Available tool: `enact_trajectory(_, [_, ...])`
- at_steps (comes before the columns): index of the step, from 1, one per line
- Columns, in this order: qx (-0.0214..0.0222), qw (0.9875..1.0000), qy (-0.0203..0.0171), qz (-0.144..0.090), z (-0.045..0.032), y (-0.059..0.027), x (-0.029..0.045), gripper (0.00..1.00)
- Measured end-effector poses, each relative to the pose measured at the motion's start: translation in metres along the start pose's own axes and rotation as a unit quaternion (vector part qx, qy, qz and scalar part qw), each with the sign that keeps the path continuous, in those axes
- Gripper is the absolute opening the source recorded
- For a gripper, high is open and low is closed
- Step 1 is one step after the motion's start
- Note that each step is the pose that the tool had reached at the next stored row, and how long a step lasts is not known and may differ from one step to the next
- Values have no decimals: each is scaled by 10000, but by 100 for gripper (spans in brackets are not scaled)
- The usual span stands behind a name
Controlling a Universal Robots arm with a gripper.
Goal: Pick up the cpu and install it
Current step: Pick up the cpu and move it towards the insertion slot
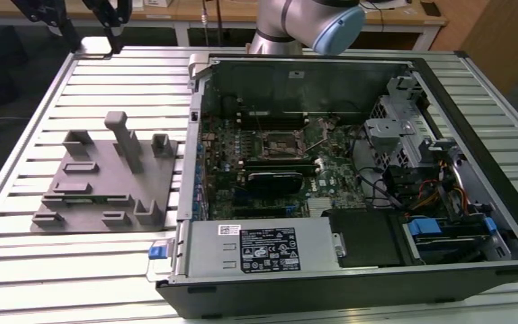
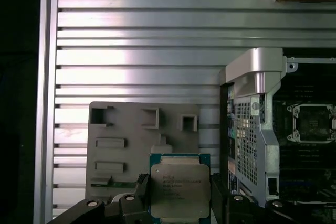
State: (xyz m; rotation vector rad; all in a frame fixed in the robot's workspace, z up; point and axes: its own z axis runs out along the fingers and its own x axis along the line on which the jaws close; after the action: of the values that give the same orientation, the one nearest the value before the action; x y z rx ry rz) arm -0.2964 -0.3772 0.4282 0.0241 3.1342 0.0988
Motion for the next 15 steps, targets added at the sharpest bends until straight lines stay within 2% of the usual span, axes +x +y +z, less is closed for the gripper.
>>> enact_trajectory(15, [0,10000,0,0,3,34,-137,54])
